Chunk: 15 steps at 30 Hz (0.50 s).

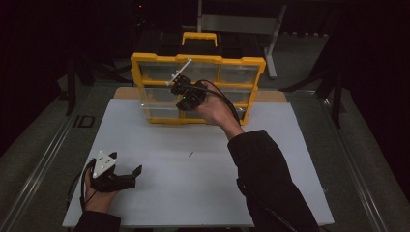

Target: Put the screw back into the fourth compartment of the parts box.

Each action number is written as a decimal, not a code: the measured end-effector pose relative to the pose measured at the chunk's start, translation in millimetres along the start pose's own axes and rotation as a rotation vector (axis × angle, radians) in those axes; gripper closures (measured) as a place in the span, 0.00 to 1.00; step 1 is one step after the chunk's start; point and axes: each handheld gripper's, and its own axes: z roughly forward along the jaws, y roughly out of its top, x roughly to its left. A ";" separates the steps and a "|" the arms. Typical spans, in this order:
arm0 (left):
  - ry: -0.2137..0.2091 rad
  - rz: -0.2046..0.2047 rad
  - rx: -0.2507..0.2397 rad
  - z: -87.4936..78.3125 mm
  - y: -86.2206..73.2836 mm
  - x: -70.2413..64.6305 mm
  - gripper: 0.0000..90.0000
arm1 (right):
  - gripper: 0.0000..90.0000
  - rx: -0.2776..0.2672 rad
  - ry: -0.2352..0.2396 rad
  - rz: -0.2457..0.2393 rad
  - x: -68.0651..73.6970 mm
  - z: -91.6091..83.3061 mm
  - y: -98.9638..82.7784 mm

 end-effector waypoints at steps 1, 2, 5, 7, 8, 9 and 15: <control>0.000 -0.001 -0.001 -0.1 0.0 0.1 0.01 | 0.97 -0.006 -0.003 -0.003 -0.1 -0.3 1.1; 0.000 0.000 -0.001 -0.2 0.0 0.2 0.01 | 0.97 -0.006 -0.006 -0.002 0.2 -0.4 1.4; 0.001 -0.001 -0.001 -0.2 -0.1 0.2 0.01 | 0.97 -0.010 -0.008 0.001 0.3 -1.0 2.6; 0.001 -0.001 0.000 -0.4 0.0 0.5 0.01 | 0.97 -0.015 -0.011 -0.003 -0.1 -1.5 4.6; 0.001 0.000 0.001 -0.4 0.0 0.5 0.01 | 0.97 -0.019 -0.015 -0.005 -0.4 -1.5 5.3; 0.001 -0.001 0.000 -0.4 0.0 0.5 0.01 | 0.97 -0.019 -0.014 0.002 -0.1 -1.8 6.0; 0.001 -0.005 -0.002 -1.1 0.0 0.7 0.01 | 0.97 -0.029 -0.011 -0.006 0.3 -0.1 9.1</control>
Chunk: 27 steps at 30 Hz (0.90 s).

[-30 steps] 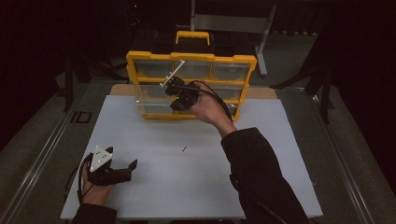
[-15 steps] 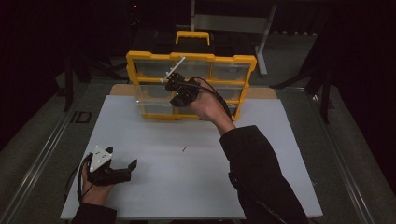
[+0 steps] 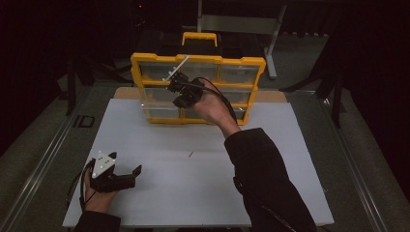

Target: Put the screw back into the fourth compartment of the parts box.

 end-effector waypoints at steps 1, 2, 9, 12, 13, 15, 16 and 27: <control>-0.001 -0.001 -0.001 0.0 0.0 0.1 0.01 | 0.97 -0.002 0.000 0.004 0.3 0.4 0.8; -0.001 -0.001 -0.001 -0.1 0.0 0.1 0.01 | 0.97 -0.005 -0.001 0.004 0.3 0.8 1.5; -0.002 -0.001 -0.001 0.1 0.0 0.0 0.01 | 0.97 -0.029 -0.005 0.002 2.9 1.8 5.0; -0.002 -0.002 -0.002 0.1 0.0 -0.1 0.01 | 0.97 -0.043 -0.011 0.004 3.5 2.0 6.2; -0.002 -0.002 -0.002 0.1 0.0 -0.1 0.01 | 0.97 -0.049 -0.015 0.002 3.5 1.8 6.6; -0.002 -0.001 -0.002 0.4 0.1 -0.3 0.01 | 0.97 -0.054 -0.022 -0.009 3.5 1.5 7.6; -0.002 -0.002 -0.002 0.6 0.0 -0.4 0.01 | 0.97 -0.055 -0.032 -0.013 3.7 1.5 7.9; -0.003 -0.003 -0.002 0.0 0.0 0.1 0.01 | 0.97 -0.109 -0.065 0.010 1.0 10.2 10.8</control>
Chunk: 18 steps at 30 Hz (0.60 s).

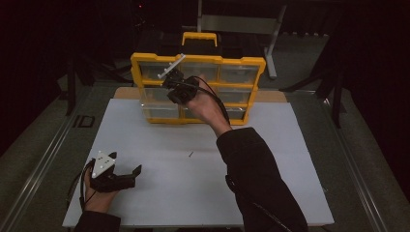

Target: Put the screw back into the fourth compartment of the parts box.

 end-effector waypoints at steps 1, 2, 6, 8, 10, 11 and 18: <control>0.000 0.000 0.000 0.0 0.0 0.0 0.01 | 0.97 0.000 0.000 0.000 0.0 0.0 0.0; 0.000 -0.001 0.000 -0.2 0.0 0.2 0.01 | 0.97 -0.006 -0.001 0.015 -1.0 2.7 -0.5; 0.000 -0.004 -0.002 -0.2 -0.1 0.3 0.01 | 0.71 0.005 0.012 0.021 -1.1 9.7 -4.2; 0.000 -0.003 -0.002 -0.1 -0.1 0.1 0.01 | 0.59 -0.002 0.017 0.039 -2.0 10.1 -6.1; 0.001 -0.001 -0.001 0.2 0.0 -0.4 0.01 | 0.51 -0.005 0.016 0.037 -2.2 9.2 -7.7; 0.001 0.000 0.000 0.3 0.0 -0.6 0.01 | 0.48 -0.007 0.011 0.031 -2.2 8.4 -8.3; 0.002 0.003 0.002 0.8 -0.2 -0.7 0.01 | 0.37 -0.005 0.034 0.003 -1.9 0.7 -13.9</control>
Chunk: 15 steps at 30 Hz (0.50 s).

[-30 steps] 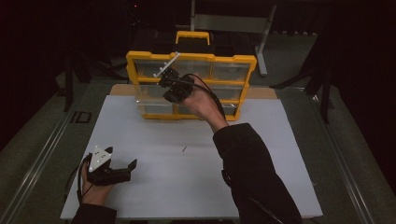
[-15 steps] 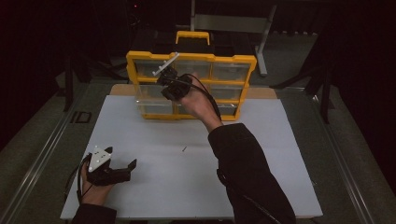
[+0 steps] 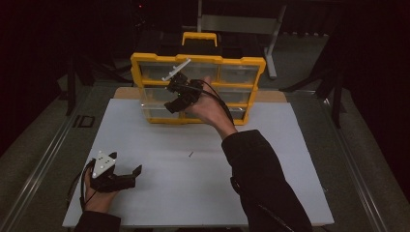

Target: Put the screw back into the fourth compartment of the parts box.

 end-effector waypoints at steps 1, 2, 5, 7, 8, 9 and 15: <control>0.000 0.002 0.001 0.2 0.0 -0.1 0.01 | 0.37 0.006 -0.004 -0.007 0.3 -0.5 -1.0; 0.000 0.002 0.001 0.3 0.1 -0.3 0.01 | 0.37 0.009 -0.002 -0.017 0.1 -1.0 -2.4; 0.000 0.002 0.000 0.3 0.2 -0.7 0.01 | 0.36 0.012 0.005 -0.023 -0.1 -2.4 -5.1; 0.000 0.002 0.001 0.5 0.1 -0.7 0.01 | 0.36 0.020 0.010 -0.036 0.4 -3.6 -8.3; 0.001 0.002 0.001 0.5 0.1 -0.7 0.01 | 0.36 0.023 0.016 -0.044 0.7 -3.9 -9.6; 0.001 0.002 0.001 0.5 0.1 -0.7 0.01 | 0.36 0.024 0.018 -0.051 1.4 -4.1 -11.1; 0.001 0.005 0.001 0.9 0.1 -1.3 0.01 | 0.36 0.037 0.029 -0.075 3.3 -3.2 -19.8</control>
